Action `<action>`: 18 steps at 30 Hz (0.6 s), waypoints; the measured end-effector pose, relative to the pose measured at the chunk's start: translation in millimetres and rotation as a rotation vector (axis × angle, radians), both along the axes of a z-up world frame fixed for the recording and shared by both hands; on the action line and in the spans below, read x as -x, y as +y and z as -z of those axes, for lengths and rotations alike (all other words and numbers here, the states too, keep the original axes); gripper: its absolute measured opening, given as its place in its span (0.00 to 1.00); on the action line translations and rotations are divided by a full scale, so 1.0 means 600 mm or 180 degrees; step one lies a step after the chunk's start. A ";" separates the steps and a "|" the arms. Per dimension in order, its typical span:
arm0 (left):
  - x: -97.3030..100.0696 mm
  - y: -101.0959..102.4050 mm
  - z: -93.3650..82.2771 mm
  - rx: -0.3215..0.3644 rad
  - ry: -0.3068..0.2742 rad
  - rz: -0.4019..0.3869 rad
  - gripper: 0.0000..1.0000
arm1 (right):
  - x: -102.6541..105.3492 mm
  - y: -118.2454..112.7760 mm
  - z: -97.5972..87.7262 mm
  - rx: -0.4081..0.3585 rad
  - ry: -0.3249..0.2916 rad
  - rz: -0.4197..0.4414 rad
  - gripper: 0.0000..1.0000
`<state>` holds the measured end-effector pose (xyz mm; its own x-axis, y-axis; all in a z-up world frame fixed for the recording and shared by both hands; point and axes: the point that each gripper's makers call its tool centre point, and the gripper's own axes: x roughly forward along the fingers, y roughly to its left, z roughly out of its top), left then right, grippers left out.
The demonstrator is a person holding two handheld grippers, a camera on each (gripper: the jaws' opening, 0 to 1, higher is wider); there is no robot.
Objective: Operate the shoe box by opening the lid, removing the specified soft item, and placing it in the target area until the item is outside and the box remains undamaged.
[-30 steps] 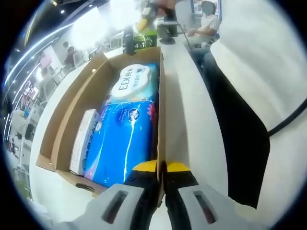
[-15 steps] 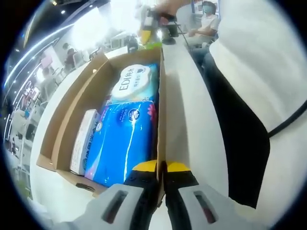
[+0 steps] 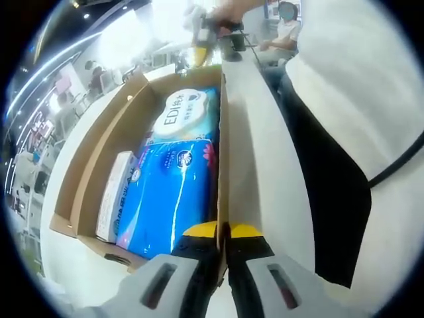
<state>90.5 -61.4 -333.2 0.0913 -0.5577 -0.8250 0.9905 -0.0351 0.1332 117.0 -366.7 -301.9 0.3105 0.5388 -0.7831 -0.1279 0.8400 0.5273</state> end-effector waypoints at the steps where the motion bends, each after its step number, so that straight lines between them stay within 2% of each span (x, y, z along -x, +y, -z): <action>1: 0.000 0.000 0.000 0.0000 0.0004 -0.0004 0.03 | -0.002 -0.004 0.003 0.0014 -0.0007 0.0027 0.00; 8: -0.001 0.001 0.001 -0.0002 0.0005 -0.0007 0.03 | 0.004 -0.013 0.020 0.0124 -0.0004 0.0146 0.00; 11: -0.001 0.001 0.001 -0.0003 0.0008 -0.0009 0.03 | 0.007 -0.016 0.029 0.0283 -0.0033 0.0073 0.00; 14: -0.001 0.002 0.002 -0.0004 0.0010 -0.0013 0.03 | 0.004 -0.019 0.034 0.0344 -0.0043 0.0100 0.00; 18: -0.001 0.002 0.004 -0.0011 0.0024 0.0005 0.02 | 0.002 -0.022 0.043 0.0474 -0.0074 0.0004 0.00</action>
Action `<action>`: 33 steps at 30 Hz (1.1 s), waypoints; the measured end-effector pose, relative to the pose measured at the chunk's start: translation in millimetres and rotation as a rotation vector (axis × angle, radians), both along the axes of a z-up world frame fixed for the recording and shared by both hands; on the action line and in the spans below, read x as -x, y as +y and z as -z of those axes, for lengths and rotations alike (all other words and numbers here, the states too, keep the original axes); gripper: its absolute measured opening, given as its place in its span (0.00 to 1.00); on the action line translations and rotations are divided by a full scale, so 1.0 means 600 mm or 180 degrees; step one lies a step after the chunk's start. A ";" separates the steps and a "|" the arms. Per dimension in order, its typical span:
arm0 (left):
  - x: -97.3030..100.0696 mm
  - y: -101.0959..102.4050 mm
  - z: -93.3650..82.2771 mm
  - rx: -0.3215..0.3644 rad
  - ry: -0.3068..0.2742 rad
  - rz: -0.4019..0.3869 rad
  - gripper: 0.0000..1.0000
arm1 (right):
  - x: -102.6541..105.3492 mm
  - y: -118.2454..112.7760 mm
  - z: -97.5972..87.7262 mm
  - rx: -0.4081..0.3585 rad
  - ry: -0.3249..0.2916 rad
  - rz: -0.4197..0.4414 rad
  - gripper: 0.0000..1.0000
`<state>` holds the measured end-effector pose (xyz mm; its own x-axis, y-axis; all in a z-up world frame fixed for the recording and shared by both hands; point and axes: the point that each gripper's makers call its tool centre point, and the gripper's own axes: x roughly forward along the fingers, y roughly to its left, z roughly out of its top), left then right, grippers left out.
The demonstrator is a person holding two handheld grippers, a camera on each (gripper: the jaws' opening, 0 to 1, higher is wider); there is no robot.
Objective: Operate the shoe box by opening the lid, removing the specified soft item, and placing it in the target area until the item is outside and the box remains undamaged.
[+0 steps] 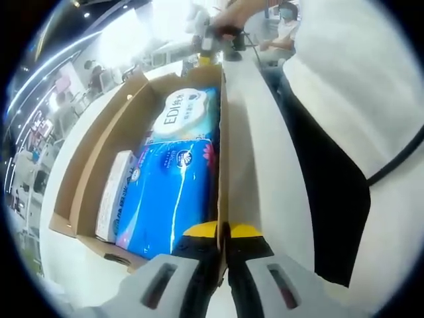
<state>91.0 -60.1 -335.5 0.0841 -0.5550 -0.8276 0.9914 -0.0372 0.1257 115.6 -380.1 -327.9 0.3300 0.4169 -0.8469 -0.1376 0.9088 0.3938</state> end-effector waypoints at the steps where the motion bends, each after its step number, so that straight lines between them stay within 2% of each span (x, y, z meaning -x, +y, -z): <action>1: 0.000 0.000 0.000 -0.0005 0.0004 0.0001 0.02 | 0.000 -0.001 0.002 0.0017 0.0001 -0.0009 0.00; 8: 0.001 0.001 -0.001 -0.0005 -0.0008 -0.0010 0.02 | -0.011 -0.026 0.024 0.0150 -0.0042 0.0006 0.02; 11: 0.001 0.001 -0.002 -0.0005 -0.0012 -0.0013 0.02 | -0.024 -0.034 0.023 0.0224 -0.0148 0.0045 0.04; 16: 0.001 0.001 -0.002 -0.0003 -0.0015 -0.0027 0.02 | -0.032 -0.048 0.033 0.0333 -0.0131 0.0022 0.09; 28: 0.001 0.000 -0.003 0.0003 -0.0044 -0.0041 0.03 | -0.014 -0.067 0.052 0.0440 -0.0099 0.0072 0.16; 33: 0.001 0.000 -0.003 0.0001 -0.0039 -0.0036 0.03 | -0.016 -0.071 0.048 0.0396 -0.0117 0.0145 0.16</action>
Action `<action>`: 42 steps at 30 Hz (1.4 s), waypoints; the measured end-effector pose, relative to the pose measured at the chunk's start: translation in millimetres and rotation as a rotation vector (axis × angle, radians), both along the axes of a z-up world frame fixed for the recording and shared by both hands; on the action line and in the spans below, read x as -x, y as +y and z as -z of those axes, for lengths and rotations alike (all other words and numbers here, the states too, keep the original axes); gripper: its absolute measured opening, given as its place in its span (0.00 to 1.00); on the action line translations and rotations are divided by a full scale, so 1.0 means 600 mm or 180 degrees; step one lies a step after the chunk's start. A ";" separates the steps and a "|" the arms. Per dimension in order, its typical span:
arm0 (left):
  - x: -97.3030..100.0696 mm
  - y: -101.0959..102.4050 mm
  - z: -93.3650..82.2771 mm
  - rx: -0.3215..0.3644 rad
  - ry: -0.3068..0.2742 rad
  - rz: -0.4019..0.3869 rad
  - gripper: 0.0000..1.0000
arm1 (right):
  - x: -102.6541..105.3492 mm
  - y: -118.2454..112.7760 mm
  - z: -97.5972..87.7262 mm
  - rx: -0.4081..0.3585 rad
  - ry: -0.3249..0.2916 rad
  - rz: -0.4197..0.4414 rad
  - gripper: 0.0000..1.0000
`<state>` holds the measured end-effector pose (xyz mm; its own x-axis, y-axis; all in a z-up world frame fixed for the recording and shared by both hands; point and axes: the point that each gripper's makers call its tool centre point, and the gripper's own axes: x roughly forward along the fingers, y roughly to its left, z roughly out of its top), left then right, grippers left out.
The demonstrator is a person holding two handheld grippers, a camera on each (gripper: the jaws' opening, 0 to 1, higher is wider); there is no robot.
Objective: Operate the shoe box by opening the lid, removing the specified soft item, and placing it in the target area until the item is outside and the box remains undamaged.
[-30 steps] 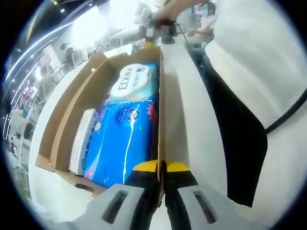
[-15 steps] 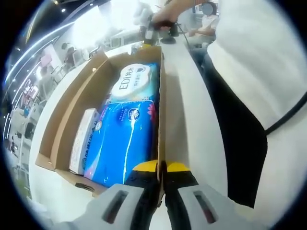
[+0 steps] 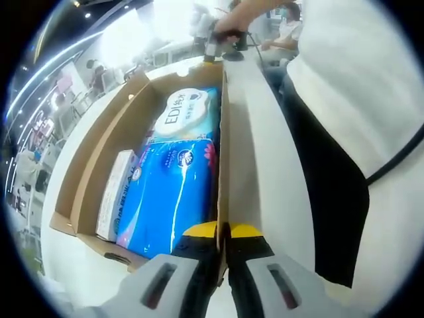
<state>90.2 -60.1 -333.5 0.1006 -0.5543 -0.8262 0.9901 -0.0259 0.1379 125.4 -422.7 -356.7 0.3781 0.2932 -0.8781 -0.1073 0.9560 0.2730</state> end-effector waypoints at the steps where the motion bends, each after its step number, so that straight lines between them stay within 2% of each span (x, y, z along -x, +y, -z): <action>1: 0.000 0.000 0.000 -0.0002 0.0007 0.0004 0.03 | -0.002 0.000 -0.001 0.0007 -0.0021 -0.0015 0.16; 6: 0.000 -0.001 0.001 -0.0003 0.0013 0.0003 0.03 | -0.010 -0.002 -0.003 -0.0045 -0.0043 -0.0050 0.18; 9: -0.001 -0.001 0.001 -0.0002 0.0010 -0.0014 0.03 | -0.009 -0.011 -0.001 0.0069 -0.0019 -0.0084 0.20; 13: -0.001 -0.001 0.001 0.0001 0.0002 -0.0020 0.03 | -0.013 -0.022 -0.007 0.0131 -0.0116 -0.0047 0.20; 16: -0.001 -0.001 0.001 0.0002 0.0003 -0.0016 0.03 | -0.011 -0.024 -0.010 0.0107 -0.0120 -0.0022 0.24; 23: -0.001 -0.001 0.001 -0.0003 0.0019 -0.0010 0.03 | 0.010 -0.035 -0.012 0.0250 -0.0104 -0.0045 0.23; 25: -0.001 -0.001 0.001 -0.0005 0.0026 -0.0008 0.03 | 0.010 -0.037 -0.020 0.0261 -0.0180 -0.0059 0.23; 27: -0.001 -0.001 0.001 -0.0007 0.0027 -0.0005 0.03 | -0.002 -0.044 -0.034 0.0368 -0.0387 -0.0075 0.24; 30: -0.001 -0.001 0.001 -0.0009 0.0033 -0.0003 0.03 | -0.014 -0.023 -0.059 0.0309 -0.0661 -0.0152 0.25; 34: -0.002 -0.001 0.001 -0.0013 0.0036 -0.0008 0.03 | -0.028 0.000 -0.071 0.0509 -0.0972 -0.0271 0.38; 36: -0.002 0.000 0.001 -0.0011 0.0037 -0.0010 0.03 | -0.025 0.015 -0.064 0.0475 -0.0957 -0.0231 0.44; 40: -0.002 0.000 0.001 -0.0014 0.0045 -0.0026 0.03 | -0.018 0.036 -0.036 0.0522 -0.0954 -0.0226 0.44; 42: -0.002 0.000 0.001 -0.0014 0.0042 -0.0027 0.03 | -0.011 0.040 -0.022 0.0480 -0.0873 -0.0191 0.44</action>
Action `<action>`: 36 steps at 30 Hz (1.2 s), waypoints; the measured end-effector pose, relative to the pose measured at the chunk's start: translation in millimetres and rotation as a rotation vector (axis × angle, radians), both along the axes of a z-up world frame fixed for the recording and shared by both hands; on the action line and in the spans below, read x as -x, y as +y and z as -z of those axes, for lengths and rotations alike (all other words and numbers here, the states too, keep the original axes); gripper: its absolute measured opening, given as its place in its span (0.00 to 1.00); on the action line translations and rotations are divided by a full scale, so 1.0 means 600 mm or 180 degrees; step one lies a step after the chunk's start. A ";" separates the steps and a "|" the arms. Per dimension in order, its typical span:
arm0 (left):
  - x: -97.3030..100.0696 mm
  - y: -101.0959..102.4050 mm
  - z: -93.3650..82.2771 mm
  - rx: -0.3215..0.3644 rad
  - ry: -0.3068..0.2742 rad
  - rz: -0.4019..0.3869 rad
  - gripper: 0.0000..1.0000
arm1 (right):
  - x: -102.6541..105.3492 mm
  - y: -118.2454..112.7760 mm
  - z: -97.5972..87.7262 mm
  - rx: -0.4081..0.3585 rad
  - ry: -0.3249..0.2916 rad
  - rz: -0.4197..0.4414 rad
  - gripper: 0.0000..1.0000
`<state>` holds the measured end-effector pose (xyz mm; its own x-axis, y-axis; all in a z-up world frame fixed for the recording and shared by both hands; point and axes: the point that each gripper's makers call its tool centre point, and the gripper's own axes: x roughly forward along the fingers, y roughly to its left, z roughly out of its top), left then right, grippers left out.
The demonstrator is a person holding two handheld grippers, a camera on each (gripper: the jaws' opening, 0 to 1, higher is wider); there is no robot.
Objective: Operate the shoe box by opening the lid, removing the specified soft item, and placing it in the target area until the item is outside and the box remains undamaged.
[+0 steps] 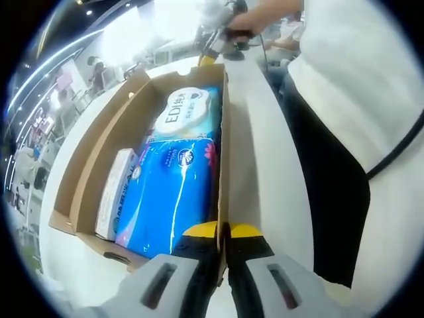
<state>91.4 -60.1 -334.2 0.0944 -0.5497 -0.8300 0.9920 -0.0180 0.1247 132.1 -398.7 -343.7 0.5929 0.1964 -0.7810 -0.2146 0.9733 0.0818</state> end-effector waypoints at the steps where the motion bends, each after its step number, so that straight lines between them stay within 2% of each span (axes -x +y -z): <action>1: 0.000 0.000 0.000 0.0000 0.0000 0.0000 0.03 | 0.004 0.004 0.008 -0.0042 0.0041 0.0029 0.45; 5: 0.000 0.000 0.000 -0.0002 0.0004 -0.0006 0.03 | 0.006 0.005 0.019 0.0001 0.0013 0.0045 0.52; 7: 0.000 0.000 0.000 -0.0001 0.0005 -0.0010 0.03 | 0.010 0.009 0.026 -0.0019 0.0043 0.0019 0.51; 12: 0.001 0.000 0.000 0.0001 0.0003 -0.0012 0.03 | 0.017 0.000 0.043 0.0152 0.0132 -0.0002 0.51; 20: 0.000 0.001 0.000 0.0001 0.0008 -0.0022 0.03 | 0.017 -0.002 0.043 0.0214 0.0139 -0.0025 0.50; 21: 0.000 0.001 0.000 0.0001 0.0007 -0.0020 0.03 | 0.016 -0.003 0.041 0.0224 0.0131 -0.0016 0.50; 22: 0.000 0.001 0.000 0.0000 0.0008 -0.0023 0.03 | 0.006 -0.005 0.028 0.0235 -0.0011 0.0016 0.50; 23: 0.000 0.001 0.000 0.0000 0.0008 -0.0022 0.03 | 0.001 -0.003 0.022 0.0211 -0.0073 0.0018 0.49; 24: 0.000 0.000 0.000 0.0000 0.0008 -0.0021 0.03 | -0.006 0.006 0.014 0.0090 -0.0151 0.0030 0.49; 27: 0.000 0.000 0.000 0.0001 0.0008 -0.0019 0.03 | -0.015 0.019 0.010 0.0165 -0.0201 -0.0106 0.49; 33: 0.000 0.001 0.000 0.0001 0.0011 -0.0021 0.03 | -0.011 0.046 0.040 0.0116 -0.0051 -0.0214 0.53; 34: 0.000 0.001 0.000 0.0001 0.0010 -0.0021 0.03 | -0.002 0.046 0.052 0.0136 0.0052 -0.0197 0.53; 36: 0.000 0.001 0.000 0.0000 0.0009 -0.0025 0.03 | -0.008 0.048 0.046 0.0167 -0.0109 -0.0227 0.53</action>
